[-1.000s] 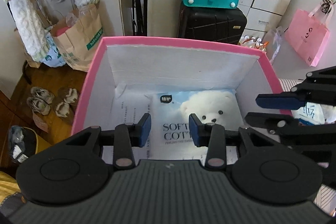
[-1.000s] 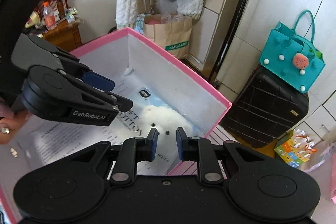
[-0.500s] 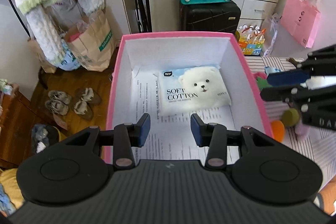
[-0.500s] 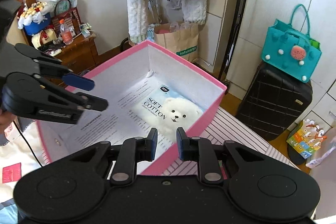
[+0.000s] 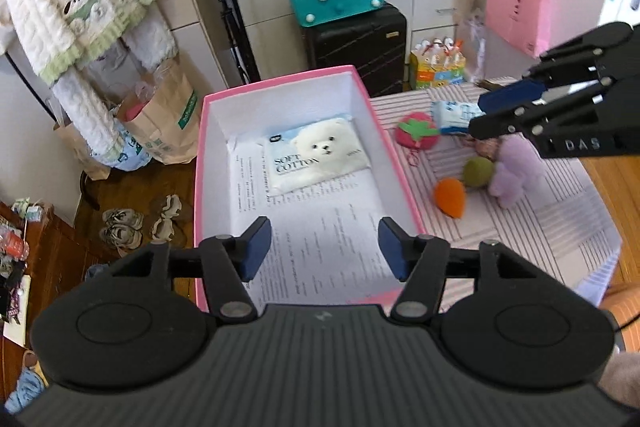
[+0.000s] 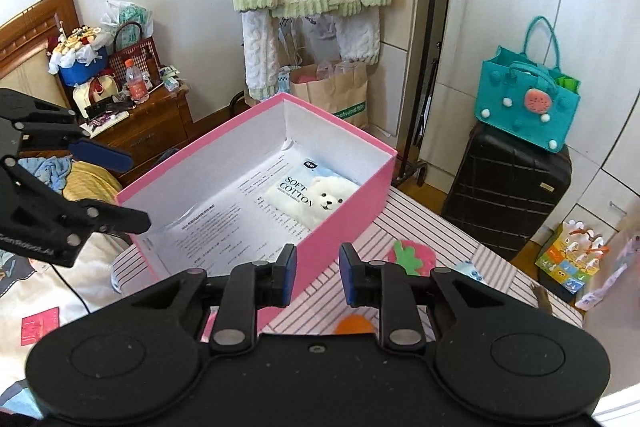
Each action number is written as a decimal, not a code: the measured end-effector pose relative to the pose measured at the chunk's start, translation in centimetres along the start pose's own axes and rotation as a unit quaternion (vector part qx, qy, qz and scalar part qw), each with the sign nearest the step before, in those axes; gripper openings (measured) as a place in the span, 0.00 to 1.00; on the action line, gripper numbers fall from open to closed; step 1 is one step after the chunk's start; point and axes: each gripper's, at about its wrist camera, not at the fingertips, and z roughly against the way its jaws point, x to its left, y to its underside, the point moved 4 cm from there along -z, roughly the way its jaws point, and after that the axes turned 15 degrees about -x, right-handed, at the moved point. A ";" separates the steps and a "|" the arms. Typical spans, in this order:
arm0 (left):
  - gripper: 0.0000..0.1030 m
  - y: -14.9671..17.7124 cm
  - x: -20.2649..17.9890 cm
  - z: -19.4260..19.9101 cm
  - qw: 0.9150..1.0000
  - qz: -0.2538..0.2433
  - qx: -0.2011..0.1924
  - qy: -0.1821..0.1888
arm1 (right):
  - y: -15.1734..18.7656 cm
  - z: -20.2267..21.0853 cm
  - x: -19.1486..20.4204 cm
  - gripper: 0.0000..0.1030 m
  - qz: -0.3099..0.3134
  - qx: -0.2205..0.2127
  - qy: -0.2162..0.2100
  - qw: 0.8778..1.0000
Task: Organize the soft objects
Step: 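Move the left tool back over the table toward the lilac plush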
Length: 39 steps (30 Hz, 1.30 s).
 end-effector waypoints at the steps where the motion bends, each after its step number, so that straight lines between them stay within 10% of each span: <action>1: 0.60 0.0 -0.4 0.5 1.000 -0.005 0.000 0.003 | 0.2 0.6 0.0 0.27 -0.001 0.000 0.001 1.000; 20: 0.74 3.4 -8.2 6.8 0.994 -0.091 -0.031 0.051 | 8.1 9.0 -0.6 0.44 0.003 -0.002 0.007 1.000; 39: 0.78 8.2 -14.9 4.3 0.982 -0.139 -0.020 0.128 | 18.1 10.0 -3.9 0.60 -0.034 0.003 0.028 0.999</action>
